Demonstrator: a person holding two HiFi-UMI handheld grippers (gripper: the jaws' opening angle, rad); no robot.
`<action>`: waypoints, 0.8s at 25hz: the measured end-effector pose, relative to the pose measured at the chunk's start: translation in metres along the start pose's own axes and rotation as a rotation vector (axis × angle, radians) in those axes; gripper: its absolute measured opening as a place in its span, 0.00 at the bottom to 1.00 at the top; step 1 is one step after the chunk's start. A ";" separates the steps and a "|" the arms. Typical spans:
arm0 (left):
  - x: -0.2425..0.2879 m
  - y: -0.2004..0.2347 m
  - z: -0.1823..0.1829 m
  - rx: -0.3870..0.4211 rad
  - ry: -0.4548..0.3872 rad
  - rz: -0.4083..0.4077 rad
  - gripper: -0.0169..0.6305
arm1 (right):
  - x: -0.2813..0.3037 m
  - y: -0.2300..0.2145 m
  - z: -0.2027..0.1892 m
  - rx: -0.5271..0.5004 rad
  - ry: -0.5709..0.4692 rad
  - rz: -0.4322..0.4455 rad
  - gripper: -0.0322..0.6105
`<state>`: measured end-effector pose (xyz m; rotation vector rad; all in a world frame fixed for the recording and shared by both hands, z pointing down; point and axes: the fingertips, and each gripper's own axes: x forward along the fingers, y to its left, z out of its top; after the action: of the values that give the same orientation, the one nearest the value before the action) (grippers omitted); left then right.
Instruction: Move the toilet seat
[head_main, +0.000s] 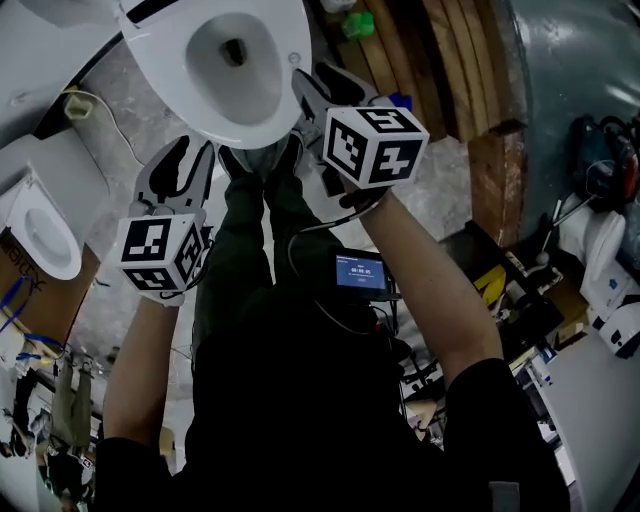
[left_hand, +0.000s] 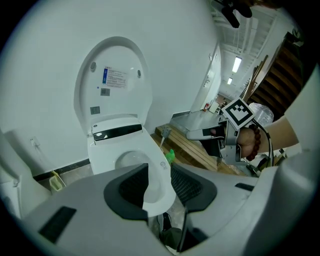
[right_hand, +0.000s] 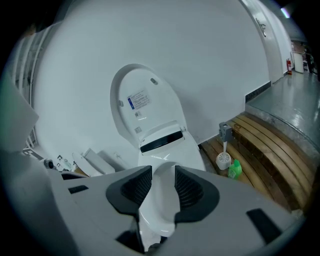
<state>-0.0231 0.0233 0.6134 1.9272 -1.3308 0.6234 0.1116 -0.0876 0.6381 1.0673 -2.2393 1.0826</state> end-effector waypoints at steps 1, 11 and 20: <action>0.003 0.003 -0.001 -0.003 0.003 0.001 0.25 | 0.004 -0.003 -0.003 0.001 0.007 -0.003 0.27; 0.035 0.024 -0.028 -0.048 0.041 0.013 0.25 | 0.047 -0.025 -0.052 -0.038 0.132 -0.010 0.27; 0.065 0.030 -0.071 -0.079 0.093 0.016 0.25 | 0.072 -0.063 -0.114 0.017 0.255 -0.058 0.30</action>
<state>-0.0276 0.0326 0.7135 1.8039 -1.2949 0.6504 0.1232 -0.0543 0.7832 0.9372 -1.9903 1.1455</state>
